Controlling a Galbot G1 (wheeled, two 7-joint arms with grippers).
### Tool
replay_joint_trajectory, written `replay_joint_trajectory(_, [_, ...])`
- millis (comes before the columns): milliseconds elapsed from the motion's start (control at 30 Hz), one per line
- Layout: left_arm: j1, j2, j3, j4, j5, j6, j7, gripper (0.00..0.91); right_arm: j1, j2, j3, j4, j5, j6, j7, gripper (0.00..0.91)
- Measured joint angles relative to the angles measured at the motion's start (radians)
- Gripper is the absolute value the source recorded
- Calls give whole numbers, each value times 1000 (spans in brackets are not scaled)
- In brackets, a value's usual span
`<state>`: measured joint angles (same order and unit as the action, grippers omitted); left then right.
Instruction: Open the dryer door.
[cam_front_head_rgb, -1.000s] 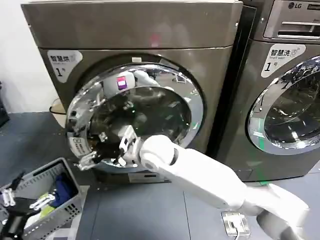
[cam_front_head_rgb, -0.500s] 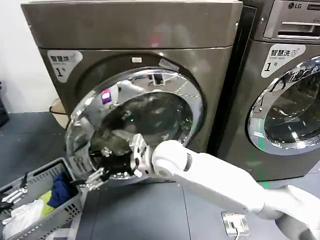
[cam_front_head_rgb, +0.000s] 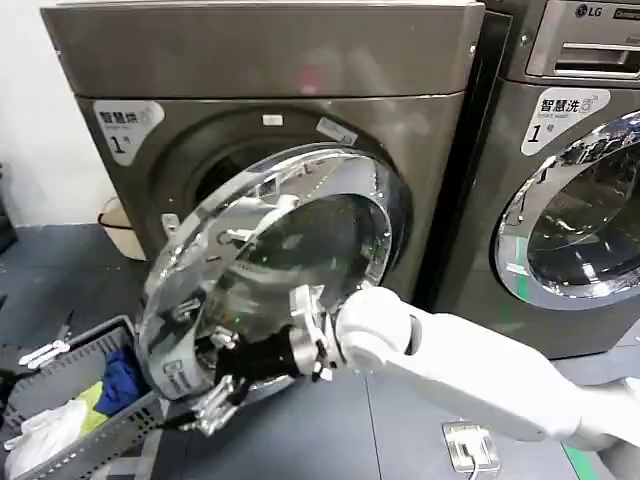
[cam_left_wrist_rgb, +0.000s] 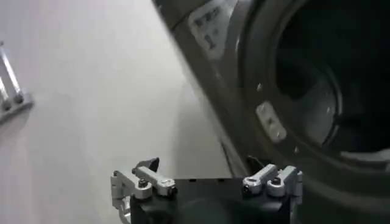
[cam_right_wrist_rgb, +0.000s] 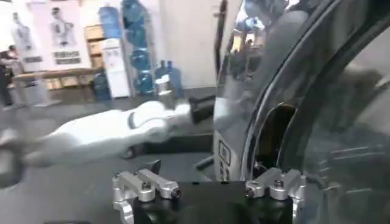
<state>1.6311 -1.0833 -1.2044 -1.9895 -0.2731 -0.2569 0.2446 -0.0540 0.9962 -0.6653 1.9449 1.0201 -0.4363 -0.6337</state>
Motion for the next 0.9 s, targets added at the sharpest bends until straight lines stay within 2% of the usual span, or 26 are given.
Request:
replay_joint_trajectory(267, [-55, 95, 98, 33, 3, -79, 41, 907, 3, -78, 4, 57, -9, 18, -82, 907])
replay_joint_trajectory(500, [-110, 176, 226, 53, 23, -140, 102, 907, -28, -182, 56, 115, -25, 53, -66, 907])
replay_joint_trajectory(733, [-167, 240, 351, 56, 11, -162, 149, 907, -126, -348, 189, 184, -22, 64, -64, 907])
replay_joint_trajectory(900, [-199, 279, 418, 55, 3, -180, 175, 907, -294, -480, 381, 231, -44, 91, -43, 907])
